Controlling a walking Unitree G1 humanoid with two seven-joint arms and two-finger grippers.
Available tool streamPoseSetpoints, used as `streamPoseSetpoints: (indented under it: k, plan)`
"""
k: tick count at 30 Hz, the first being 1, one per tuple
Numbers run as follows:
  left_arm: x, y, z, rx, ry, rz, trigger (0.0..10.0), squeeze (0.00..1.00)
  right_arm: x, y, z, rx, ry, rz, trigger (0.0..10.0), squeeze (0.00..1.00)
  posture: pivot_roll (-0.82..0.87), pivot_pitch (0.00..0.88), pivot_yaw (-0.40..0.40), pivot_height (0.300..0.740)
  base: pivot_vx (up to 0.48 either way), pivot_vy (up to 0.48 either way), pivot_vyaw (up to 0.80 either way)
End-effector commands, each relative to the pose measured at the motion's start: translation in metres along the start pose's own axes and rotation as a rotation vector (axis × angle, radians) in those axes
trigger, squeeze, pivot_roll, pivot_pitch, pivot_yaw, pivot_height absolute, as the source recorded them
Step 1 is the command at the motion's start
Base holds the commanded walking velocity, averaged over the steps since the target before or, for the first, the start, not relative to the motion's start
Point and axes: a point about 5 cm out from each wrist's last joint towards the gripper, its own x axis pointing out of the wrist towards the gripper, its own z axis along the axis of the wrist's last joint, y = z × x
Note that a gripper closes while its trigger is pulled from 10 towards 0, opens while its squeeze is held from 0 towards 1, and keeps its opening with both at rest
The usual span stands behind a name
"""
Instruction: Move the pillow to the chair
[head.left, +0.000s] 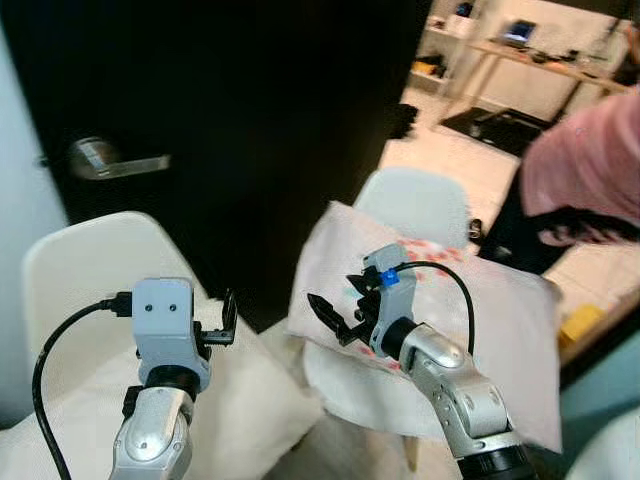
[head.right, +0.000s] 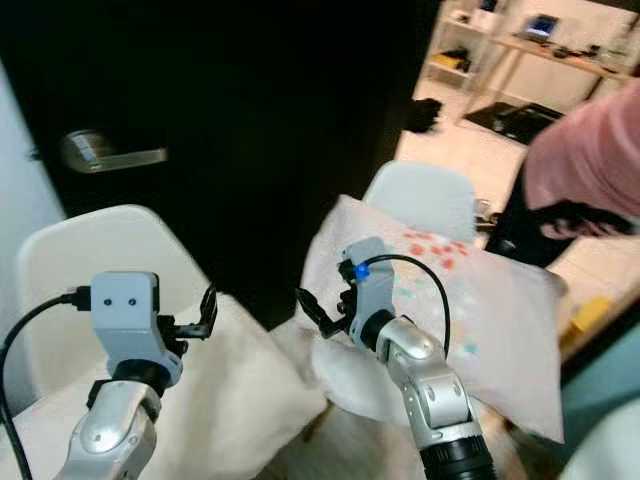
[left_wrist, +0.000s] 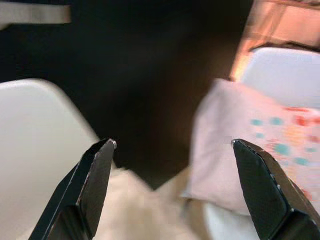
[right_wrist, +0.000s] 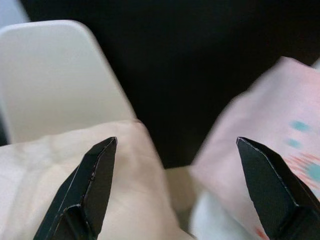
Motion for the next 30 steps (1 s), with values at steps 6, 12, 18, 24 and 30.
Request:
streamPoseSetpoints:
  k: [6,12,18,24,30]
  plan:
    - [-0.0003,-0.0039,-0.0021,0.007,0.017,-0.022,10.0,0.00,0.0000,-0.0021,-0.0034,0.011,0.020,-0.008,10.0,0.00,0.09,0.000,-0.125,0.740,-0.353,0.000,-0.77]
    - [0.0002,-0.0041,-0.0020,0.012,0.016,-0.027,10.0,0.00,0.0005,-0.0018,-0.0034,0.009,0.021,-0.007,10.0,0.00,0.09,0.000,-0.126,0.740,-0.362,0.000,-0.77]
    - [0.0006,-0.0043,-0.0021,0.016,0.016,-0.028,10.0,0.00,0.0007,-0.0019,-0.0034,0.010,0.022,-0.007,10.0,0.00,0.09,0.000,-0.126,0.740,-0.361,0.000,-0.77]
    - [0.0008,-0.0046,-0.0022,0.020,0.016,-0.030,10.0,0.00,0.0005,-0.0018,-0.0037,0.011,0.024,-0.008,10.0,0.00,0.09,0.000,-0.126,0.740,-0.361,0.000,-0.77]
    - [0.0010,-0.0051,-0.0023,0.020,0.016,-0.032,10.0,0.00,0.0003,-0.0020,-0.0040,0.009,0.027,-0.008,10.0,0.00,0.09,0.000,-0.128,0.740,-0.360,0.000,-0.77]
